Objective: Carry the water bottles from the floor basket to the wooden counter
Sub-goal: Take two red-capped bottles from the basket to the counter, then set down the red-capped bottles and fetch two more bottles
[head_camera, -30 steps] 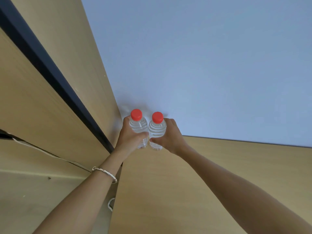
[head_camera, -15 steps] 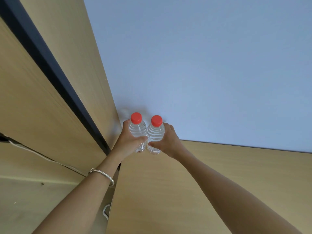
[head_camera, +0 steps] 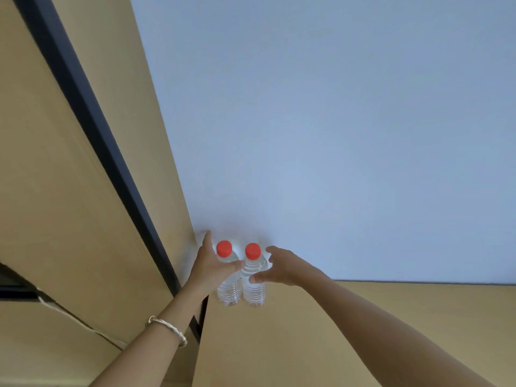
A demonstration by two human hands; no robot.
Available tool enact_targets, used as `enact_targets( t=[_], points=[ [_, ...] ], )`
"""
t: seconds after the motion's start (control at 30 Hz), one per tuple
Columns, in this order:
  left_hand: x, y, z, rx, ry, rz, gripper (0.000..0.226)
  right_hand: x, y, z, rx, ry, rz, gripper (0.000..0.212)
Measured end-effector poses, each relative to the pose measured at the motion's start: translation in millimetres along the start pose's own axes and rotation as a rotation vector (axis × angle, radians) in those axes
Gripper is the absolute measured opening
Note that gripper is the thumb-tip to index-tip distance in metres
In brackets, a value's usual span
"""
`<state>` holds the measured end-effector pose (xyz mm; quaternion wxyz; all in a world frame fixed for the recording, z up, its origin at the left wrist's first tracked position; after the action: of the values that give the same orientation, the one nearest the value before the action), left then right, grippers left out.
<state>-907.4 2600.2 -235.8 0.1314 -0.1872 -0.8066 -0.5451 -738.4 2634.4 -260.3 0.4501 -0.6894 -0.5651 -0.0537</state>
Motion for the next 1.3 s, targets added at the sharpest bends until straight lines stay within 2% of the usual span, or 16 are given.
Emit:
enact_targets(
  t=[0.1, 0.33, 0.53, 0.67, 0.8, 0.97, 1.3],
  points=[
    [11, 36, -6, -0.085, 0.005, 0.101, 0.096, 33, -21, -19, 0.063, 0.032, -0.018, 0.093],
    [49, 143, -39, -0.382, 0.141, 0.254, 0.024, 101, -92, -75, 0.227, 0.168, -0.099, 0.068],
    [83, 231, -76, -0.603, 0.206, 0.220, 0.005, 156, -147, -137, 0.366, 0.330, -0.213, 0.054],
    [92, 253, -86, -0.662, 0.253, 0.185, 0.011, 175, -148, -162, 0.387, 0.426, -0.246, 0.047],
    [74, 245, -78, -0.636, 0.211, 0.187, 0.012, 172, -121, -168, 0.316, 0.440, -0.262, 0.042],
    [35, 236, -64, -0.637, 0.113, 0.168, 0.011, 163, -76, -173, 0.195, 0.451, -0.248, 0.039],
    [-81, 221, -42, -0.618, -0.200, 0.240, 0.014, 119, 25, -194, -0.039, 0.424, -0.234, 0.033]
  ],
)
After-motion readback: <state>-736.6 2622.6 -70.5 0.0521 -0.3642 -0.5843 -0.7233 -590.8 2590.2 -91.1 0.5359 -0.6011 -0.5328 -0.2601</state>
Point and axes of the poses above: each hand's wrist, its own z-axis towards the middle knuckle, its own x-axis out of the back of the hand, y = z × x, the point moved 10 cm from there along z, towards the middle knuckle, and after that the axes turned 14 degrees about -y, right-handed, at the moved point
